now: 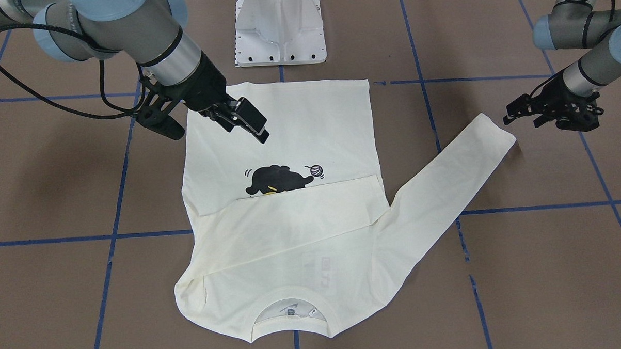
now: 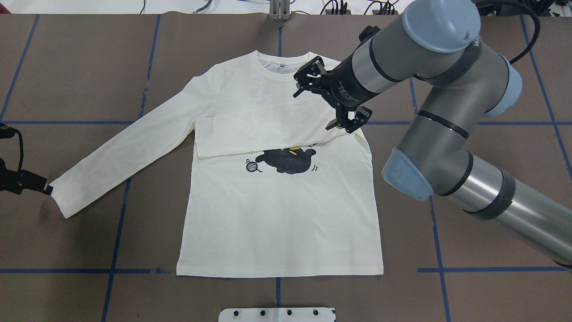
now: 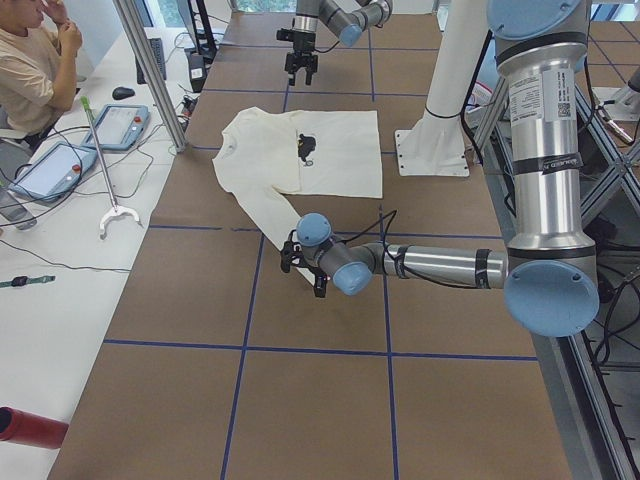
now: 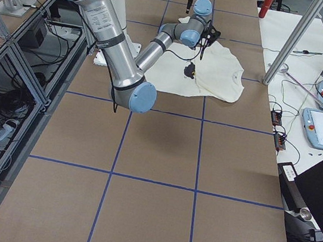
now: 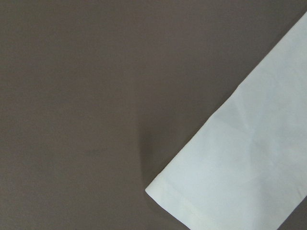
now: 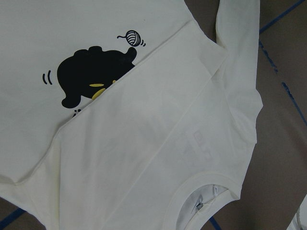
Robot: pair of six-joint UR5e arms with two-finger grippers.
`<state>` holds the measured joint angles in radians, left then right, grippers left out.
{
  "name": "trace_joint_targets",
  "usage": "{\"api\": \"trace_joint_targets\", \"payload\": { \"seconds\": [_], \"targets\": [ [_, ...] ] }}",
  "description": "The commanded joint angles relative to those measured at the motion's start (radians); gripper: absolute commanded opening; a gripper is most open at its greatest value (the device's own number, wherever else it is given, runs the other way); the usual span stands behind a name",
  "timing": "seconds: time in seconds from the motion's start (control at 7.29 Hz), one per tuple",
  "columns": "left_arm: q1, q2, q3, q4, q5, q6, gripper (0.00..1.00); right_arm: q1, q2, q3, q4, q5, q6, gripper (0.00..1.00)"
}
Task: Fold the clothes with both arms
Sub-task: 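Move the left gripper to the other sleeve cuff and grasp it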
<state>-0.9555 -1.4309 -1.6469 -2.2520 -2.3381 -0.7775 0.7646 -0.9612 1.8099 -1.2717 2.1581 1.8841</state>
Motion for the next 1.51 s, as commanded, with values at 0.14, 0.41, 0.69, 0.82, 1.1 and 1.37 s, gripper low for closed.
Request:
{"api": "trace_joint_targets", "payload": {
  "seconds": [0.14, 0.41, 0.69, 0.82, 1.1, 1.37],
  "targets": [
    [0.03, -0.005, 0.007, 0.0, 0.057, -0.011, 0.74, 0.006, -0.034, 0.02, 0.0, 0.009, -0.013, 1.0],
    [0.032, -0.022, 0.024, 0.0, 0.107, -0.008, 0.74, -0.008, -0.037, 0.017, -0.002, -0.003, -0.013, 1.0],
    [0.032, -0.036, 0.056, -0.024, 0.109, -0.003, 0.72, -0.016, -0.047, 0.016, 0.0, -0.006, -0.014, 1.0],
    [0.032, -0.043, 0.074, -0.041, 0.109, -0.003, 0.72, -0.017, -0.047, 0.019, 0.0, -0.006, -0.014, 1.0],
    [0.034, -0.051, 0.075, -0.043, 0.1, -0.008, 0.65, -0.019, -0.047, 0.02, 0.0, -0.007, -0.014, 1.0],
    [0.035, -0.051, 0.073, -0.05, 0.099, -0.012, 0.56, -0.022, -0.047, 0.02, 0.0, -0.007, -0.014, 1.0]
  ]
}}
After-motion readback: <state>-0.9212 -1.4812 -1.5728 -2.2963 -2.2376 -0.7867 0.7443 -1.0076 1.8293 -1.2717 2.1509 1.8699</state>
